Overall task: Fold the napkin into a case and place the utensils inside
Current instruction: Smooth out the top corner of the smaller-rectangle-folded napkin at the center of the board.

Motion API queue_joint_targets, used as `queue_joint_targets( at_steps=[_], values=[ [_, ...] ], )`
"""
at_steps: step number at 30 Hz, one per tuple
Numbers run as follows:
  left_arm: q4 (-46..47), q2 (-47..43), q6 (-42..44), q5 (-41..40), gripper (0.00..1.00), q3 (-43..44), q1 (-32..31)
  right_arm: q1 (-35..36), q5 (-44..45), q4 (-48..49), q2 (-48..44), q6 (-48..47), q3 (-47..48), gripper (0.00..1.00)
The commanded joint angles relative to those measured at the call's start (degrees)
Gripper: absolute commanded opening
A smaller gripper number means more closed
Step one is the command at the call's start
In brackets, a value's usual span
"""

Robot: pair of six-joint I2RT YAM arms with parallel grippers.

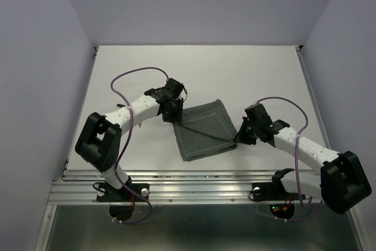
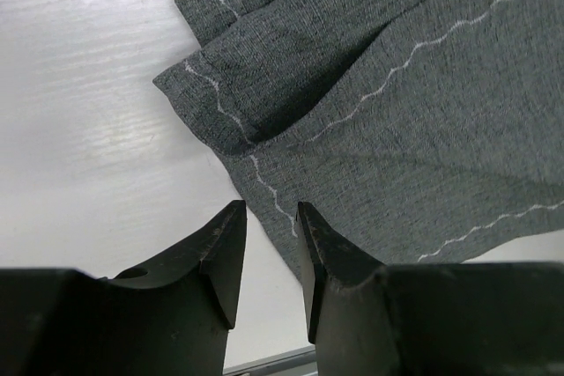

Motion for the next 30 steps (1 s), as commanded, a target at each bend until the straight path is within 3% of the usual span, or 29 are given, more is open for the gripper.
queue_joint_targets(
  at_steps=[1,5,6,8,11,18,28,30],
  values=[
    [-1.3,1.6,1.8,-1.5,0.40,4.9,-0.4,-0.4,-5.3,4.9,-7.0,10.4,-4.2,0.01],
    [-1.3,3.3,2.3,-0.9,0.40,6.5,-0.4,-0.4,-0.7,2.9,-9.1,12.3,-5.8,0.05],
    [-1.2,3.3,2.3,-0.8,0.40,6.5,-0.4,-0.4,0.1,0.9,-8.6,11.8,-5.8,0.27],
    [-1.1,3.1,2.3,-0.1,0.39,6.3,-0.4,-0.4,3.3,-2.2,-6.8,10.9,-4.8,0.41],
    [-0.9,1.8,2.0,0.5,0.39,5.1,-0.5,-0.4,5.8,-4.4,-6.9,9.7,-3.3,0.50],
    [-0.7,-3.5,-0.5,2.7,0.36,0.5,-1.8,0.7,10.8,-9.9,-8.4,7.7,2.3,0.51],
    [0.7,-10.1,-3.8,5.8,0.12,-7.2,-3.9,6.2,12.7,-11.1,-6.6,6.9,5.7,0.45],
    [1.7,-10.3,-4.2,6.4,0.11,-7.8,-4.5,6.9,12.3,-10.5,-6.1,6.5,5.7,0.43]
  ],
)
